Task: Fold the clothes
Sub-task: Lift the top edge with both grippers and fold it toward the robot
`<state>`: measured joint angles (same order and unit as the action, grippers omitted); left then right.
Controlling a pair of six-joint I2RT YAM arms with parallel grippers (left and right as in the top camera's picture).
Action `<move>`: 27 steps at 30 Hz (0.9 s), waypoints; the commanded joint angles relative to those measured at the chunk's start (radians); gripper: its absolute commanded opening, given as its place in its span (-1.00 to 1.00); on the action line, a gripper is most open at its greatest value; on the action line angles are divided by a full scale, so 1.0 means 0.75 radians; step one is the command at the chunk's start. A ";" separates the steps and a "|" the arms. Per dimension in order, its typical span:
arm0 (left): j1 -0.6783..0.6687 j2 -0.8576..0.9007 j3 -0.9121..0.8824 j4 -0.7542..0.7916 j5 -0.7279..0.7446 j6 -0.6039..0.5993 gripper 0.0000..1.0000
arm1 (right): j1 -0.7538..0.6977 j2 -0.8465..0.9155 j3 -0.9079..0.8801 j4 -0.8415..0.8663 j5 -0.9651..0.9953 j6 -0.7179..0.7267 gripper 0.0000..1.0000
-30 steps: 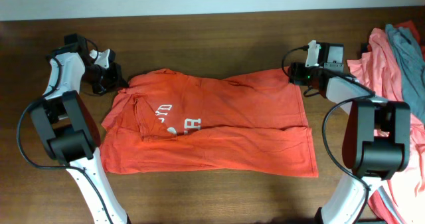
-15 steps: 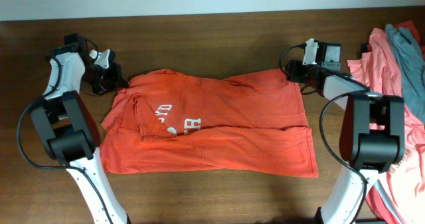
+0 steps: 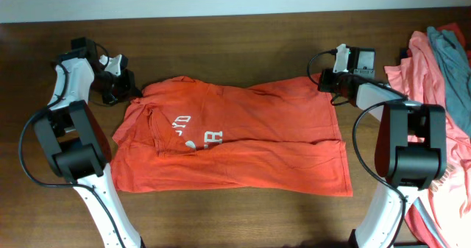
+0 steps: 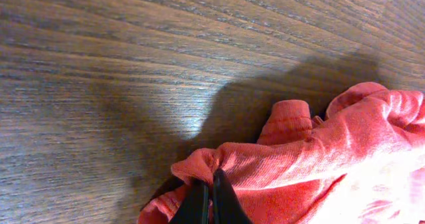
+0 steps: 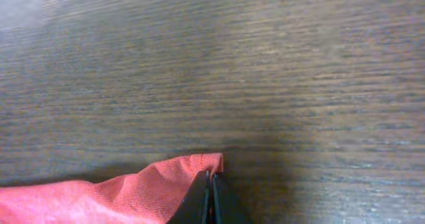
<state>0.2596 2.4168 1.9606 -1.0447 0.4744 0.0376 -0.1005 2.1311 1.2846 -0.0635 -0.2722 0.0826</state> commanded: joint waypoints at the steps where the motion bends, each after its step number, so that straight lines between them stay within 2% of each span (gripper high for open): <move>1: 0.008 0.015 0.081 -0.017 0.046 0.053 -0.99 | -0.008 0.003 0.057 -0.111 -0.006 0.005 -0.92; 6: 0.010 0.003 0.213 -0.082 0.045 0.053 -0.99 | -0.044 -0.069 0.199 -0.342 -0.006 0.004 -0.92; 13: 0.022 0.001 0.344 -0.309 0.045 0.053 -1.00 | -0.099 -0.132 0.438 -0.786 0.025 -0.001 -0.92; 19: 0.051 -0.001 0.350 -0.586 -0.069 0.052 -1.00 | -0.127 -0.160 0.605 -1.238 0.035 -0.172 -0.92; 22: 0.069 -0.004 0.350 -0.635 -0.085 0.053 -1.00 | -0.135 -0.161 0.629 -1.369 0.125 -0.180 -0.92; 27: 0.079 -0.023 0.349 -0.705 -0.085 0.105 -0.99 | -0.149 -0.161 0.629 -1.489 0.135 -0.187 -0.92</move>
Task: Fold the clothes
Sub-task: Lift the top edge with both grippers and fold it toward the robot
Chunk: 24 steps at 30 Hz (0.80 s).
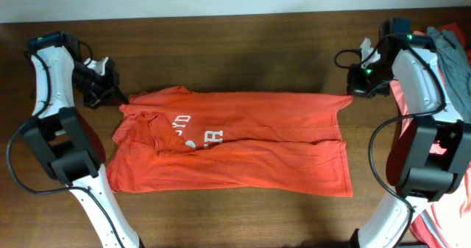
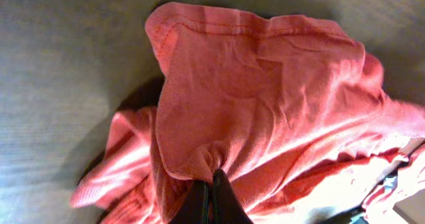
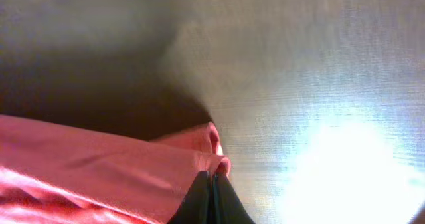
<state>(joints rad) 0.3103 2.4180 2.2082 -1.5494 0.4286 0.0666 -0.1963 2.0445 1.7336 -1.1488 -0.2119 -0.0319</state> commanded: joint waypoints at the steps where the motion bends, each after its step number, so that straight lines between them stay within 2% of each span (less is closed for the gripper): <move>1: 0.012 -0.029 0.019 -0.043 -0.023 0.075 -1.00 | -0.021 -0.046 0.031 -0.061 0.054 -0.048 -0.92; 8: 0.012 -0.061 0.019 -0.186 -0.084 0.074 -0.99 | -0.021 -0.046 0.030 -0.231 0.104 -0.057 -0.92; 15: 0.012 -0.064 0.007 -0.186 -0.155 0.067 -0.99 | -0.019 -0.045 0.030 -0.349 0.106 -0.093 -0.90; 24: 0.012 -0.167 -0.154 -0.186 -0.224 0.044 -0.99 | -0.019 -0.045 0.030 -0.465 0.124 -0.092 -0.92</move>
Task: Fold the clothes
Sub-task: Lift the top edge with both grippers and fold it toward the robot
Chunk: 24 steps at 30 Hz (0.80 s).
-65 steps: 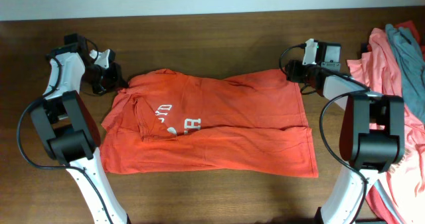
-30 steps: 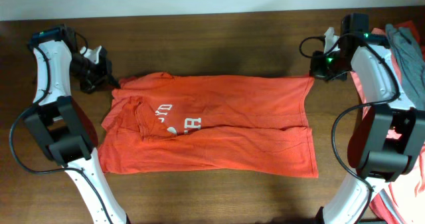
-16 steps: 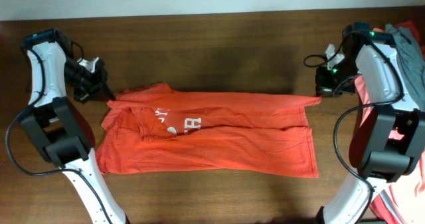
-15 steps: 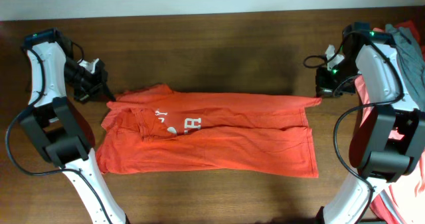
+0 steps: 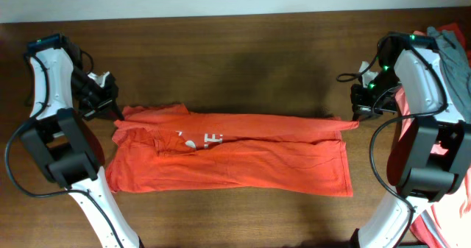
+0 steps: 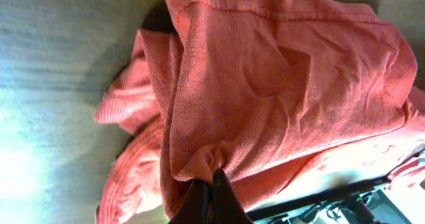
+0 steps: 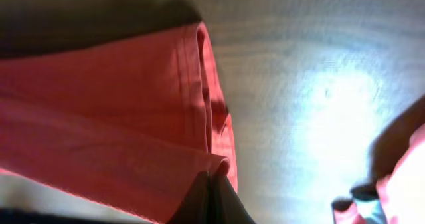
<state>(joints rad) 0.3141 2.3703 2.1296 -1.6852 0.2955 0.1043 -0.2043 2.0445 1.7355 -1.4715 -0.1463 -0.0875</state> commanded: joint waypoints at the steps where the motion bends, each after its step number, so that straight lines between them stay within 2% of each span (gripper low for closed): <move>1: 0.006 -0.121 -0.066 -0.005 -0.046 -0.014 -0.99 | -0.009 -0.045 0.027 -0.052 0.037 -0.018 -0.92; 5: -0.003 -0.190 -0.150 -0.005 -0.067 -0.022 -0.99 | -0.009 -0.045 0.025 -0.127 0.036 -0.015 -0.92; 10: -0.014 -0.240 -0.281 -0.004 -0.181 -0.109 -0.99 | -0.006 -0.045 -0.013 -0.169 0.031 -0.012 -0.92; 24: -0.015 -0.242 -0.520 0.032 -0.232 -0.130 -0.99 | -0.008 -0.045 -0.303 -0.078 0.037 -0.013 -0.89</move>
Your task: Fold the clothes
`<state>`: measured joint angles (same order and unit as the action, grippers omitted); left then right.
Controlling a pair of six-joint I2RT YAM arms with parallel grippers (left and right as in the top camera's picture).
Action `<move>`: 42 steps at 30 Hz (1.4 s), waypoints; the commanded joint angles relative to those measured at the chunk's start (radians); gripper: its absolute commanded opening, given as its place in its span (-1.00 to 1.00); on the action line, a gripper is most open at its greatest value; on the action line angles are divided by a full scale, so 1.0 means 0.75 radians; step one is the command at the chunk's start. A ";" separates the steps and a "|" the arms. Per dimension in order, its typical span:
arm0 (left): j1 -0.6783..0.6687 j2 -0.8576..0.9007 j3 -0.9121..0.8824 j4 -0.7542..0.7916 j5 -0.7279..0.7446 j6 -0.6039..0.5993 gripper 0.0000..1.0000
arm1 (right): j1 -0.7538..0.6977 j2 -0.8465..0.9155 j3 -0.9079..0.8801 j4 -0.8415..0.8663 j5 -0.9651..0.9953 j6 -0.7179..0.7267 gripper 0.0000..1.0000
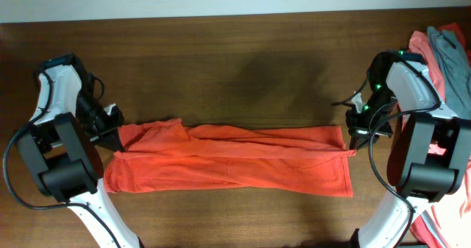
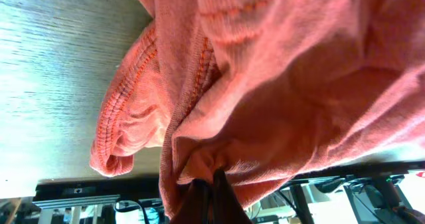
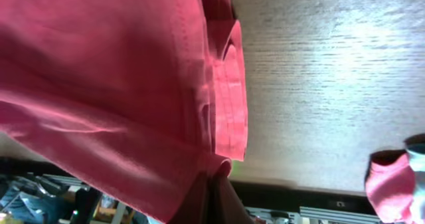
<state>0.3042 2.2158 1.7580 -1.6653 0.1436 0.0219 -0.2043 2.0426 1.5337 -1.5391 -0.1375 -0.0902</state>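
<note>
An orange T-shirt (image 1: 228,156) lies across the table's middle, its far half folded forward over the near half so it forms a long low band. My left gripper (image 1: 116,134) is shut on the shirt's upper left corner; in the left wrist view the bunched cloth (image 2: 219,84) hangs from the closed fingertips (image 2: 211,184). My right gripper (image 1: 352,134) is shut on the upper right corner, where the hem (image 3: 226,98) folds over the closed fingertips (image 3: 216,184). Both pinched corners are above the table's near half.
A pile of pink and grey clothes (image 1: 441,49) lies at the table's right edge, behind the right arm. Bare dark wood table (image 1: 235,57) stretches behind the shirt, with a narrow strip in front of it.
Both grippers moved toward the table's front with the shirt's far corners. The far edge now lies lower over the near half, and the white print is covered.
First both grippers were shut on the far corners of the spread shirt at the table. Then they held those corners lifted and stretched apart. After that the far edge was carried forward over the print, and now it lies folded onto the near half.
</note>
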 commanded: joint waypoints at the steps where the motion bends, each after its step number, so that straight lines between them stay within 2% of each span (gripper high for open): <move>1: -0.002 -0.036 -0.030 0.005 -0.030 -0.020 -0.99 | -0.008 -0.042 -0.045 0.019 0.025 -0.009 -0.85; 3: -0.002 -0.036 -0.035 0.005 -0.030 -0.019 -0.99 | -0.008 -0.042 -0.064 0.028 0.026 -0.009 -0.74; 5: -0.004 -0.036 -0.035 0.002 -0.038 -0.019 -0.98 | -0.008 -0.042 -0.072 0.028 0.048 -0.009 -0.51; 7: -0.004 -0.036 -0.035 -0.003 -0.048 -0.019 -0.96 | -0.008 -0.042 -0.073 0.028 0.060 -0.008 -0.46; 11: -0.004 -0.036 -0.035 -0.005 -0.048 -0.019 -0.96 | -0.009 -0.042 -0.071 0.040 0.051 0.001 -0.49; 14: -0.004 -0.036 -0.035 -0.004 -0.048 -0.019 -0.95 | -0.006 -0.042 -0.071 0.045 -0.036 -0.027 -0.71; 17: -0.004 -0.036 -0.035 -0.006 -0.047 -0.019 -0.95 | -0.003 -0.042 -0.072 0.044 -0.157 -0.108 -0.72; 26: -0.004 -0.092 -0.020 0.051 -0.015 -0.017 -0.59 | 0.102 -0.042 -0.136 0.209 -0.187 -0.134 -0.70; 32: -0.011 -0.131 -0.020 0.077 0.071 0.032 -0.58 | 0.105 -0.042 -0.314 0.419 -0.187 -0.111 -0.69; 35: -0.028 -0.157 -0.020 0.162 0.171 0.080 -0.58 | 0.105 -0.034 -0.380 0.494 -0.187 -0.063 -0.60; 36: -0.036 -0.158 -0.020 0.189 0.180 0.080 -0.54 | 0.105 -0.033 -0.385 0.498 -0.187 -0.063 -0.60; 38: -0.055 -0.157 -0.021 0.251 0.180 0.079 -0.09 | 0.105 -0.032 -0.387 0.501 -0.187 -0.063 -0.60; 41: -0.090 -0.154 -0.022 0.336 0.180 0.080 0.15 | 0.105 -0.032 -0.387 0.503 -0.187 -0.063 -0.60; 42: -0.104 -0.154 -0.022 0.358 0.181 0.080 0.18 | 0.105 -0.032 -0.387 0.503 -0.187 -0.063 -0.60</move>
<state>0.2577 2.1334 1.7378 -1.4300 0.2424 0.0612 -0.1265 2.0251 1.2598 -1.1751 -0.2760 -0.1497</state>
